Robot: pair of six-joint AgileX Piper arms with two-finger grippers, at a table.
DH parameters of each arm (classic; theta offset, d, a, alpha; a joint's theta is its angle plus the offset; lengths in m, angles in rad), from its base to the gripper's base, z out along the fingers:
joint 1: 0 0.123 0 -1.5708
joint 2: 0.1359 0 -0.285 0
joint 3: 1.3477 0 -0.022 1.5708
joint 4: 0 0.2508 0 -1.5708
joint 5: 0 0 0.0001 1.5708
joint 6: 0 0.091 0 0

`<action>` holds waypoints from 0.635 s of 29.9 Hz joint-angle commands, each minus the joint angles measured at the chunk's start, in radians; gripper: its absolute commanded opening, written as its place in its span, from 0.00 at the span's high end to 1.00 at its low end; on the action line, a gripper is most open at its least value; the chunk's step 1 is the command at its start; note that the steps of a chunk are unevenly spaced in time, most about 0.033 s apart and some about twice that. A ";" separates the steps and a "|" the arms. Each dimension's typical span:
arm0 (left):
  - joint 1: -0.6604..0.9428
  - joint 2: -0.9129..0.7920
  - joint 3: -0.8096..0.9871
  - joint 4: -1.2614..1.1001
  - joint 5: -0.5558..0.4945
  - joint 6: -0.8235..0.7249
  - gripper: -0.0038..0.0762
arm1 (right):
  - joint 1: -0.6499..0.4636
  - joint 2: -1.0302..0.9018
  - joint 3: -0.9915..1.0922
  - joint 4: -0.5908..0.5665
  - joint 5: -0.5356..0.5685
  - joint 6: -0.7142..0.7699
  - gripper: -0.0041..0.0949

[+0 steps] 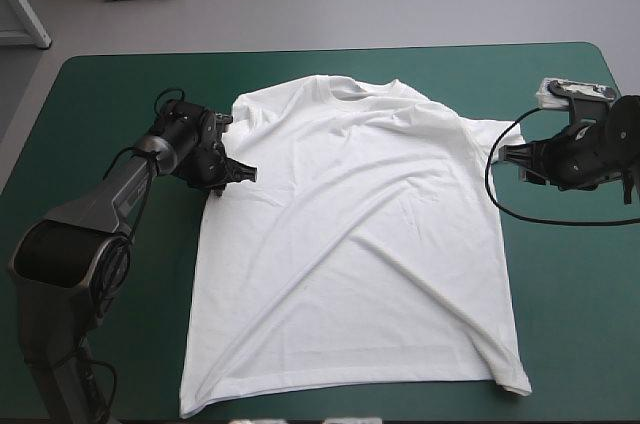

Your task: Fold the cloth

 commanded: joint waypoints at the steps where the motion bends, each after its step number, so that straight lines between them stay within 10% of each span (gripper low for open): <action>1: -0.004 -0.041 -0.025 0.038 -0.014 -0.015 0.96 | -0.009 -0.018 -0.033 0.002 -0.046 -0.017 0.53; 19: -0.004 -0.039 -0.025 0.026 -0.040 -0.007 0.96 | 0.015 0.224 -0.033 0.039 -0.142 -0.096 0.47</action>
